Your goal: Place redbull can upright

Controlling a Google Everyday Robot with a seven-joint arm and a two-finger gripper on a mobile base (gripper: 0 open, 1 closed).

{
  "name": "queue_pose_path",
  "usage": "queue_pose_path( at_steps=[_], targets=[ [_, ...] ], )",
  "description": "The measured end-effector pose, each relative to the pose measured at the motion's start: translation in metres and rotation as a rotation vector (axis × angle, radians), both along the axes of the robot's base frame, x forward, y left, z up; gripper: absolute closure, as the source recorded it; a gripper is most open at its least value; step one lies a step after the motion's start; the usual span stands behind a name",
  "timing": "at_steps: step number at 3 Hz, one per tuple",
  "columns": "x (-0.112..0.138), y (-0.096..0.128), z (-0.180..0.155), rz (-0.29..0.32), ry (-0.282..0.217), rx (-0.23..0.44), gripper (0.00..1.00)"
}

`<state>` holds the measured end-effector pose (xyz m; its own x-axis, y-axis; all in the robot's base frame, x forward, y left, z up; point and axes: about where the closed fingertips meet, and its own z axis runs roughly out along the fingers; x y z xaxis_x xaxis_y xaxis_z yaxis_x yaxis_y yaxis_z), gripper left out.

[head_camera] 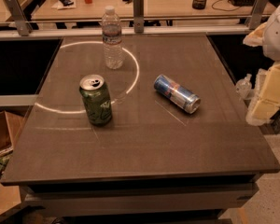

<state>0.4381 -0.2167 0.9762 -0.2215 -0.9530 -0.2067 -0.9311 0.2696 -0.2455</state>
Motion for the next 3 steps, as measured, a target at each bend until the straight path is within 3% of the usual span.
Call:
queue_pose_path(
  at_steps=[1,2,3],
  targets=[
    [0.000,0.000,0.001,-0.001,-0.003,0.002,0.00],
    [0.007,0.020,-0.002,-0.024,0.012,-0.003,0.00],
    [0.024,0.038,-0.020,-0.132,0.068,0.034,0.00]
  ],
)
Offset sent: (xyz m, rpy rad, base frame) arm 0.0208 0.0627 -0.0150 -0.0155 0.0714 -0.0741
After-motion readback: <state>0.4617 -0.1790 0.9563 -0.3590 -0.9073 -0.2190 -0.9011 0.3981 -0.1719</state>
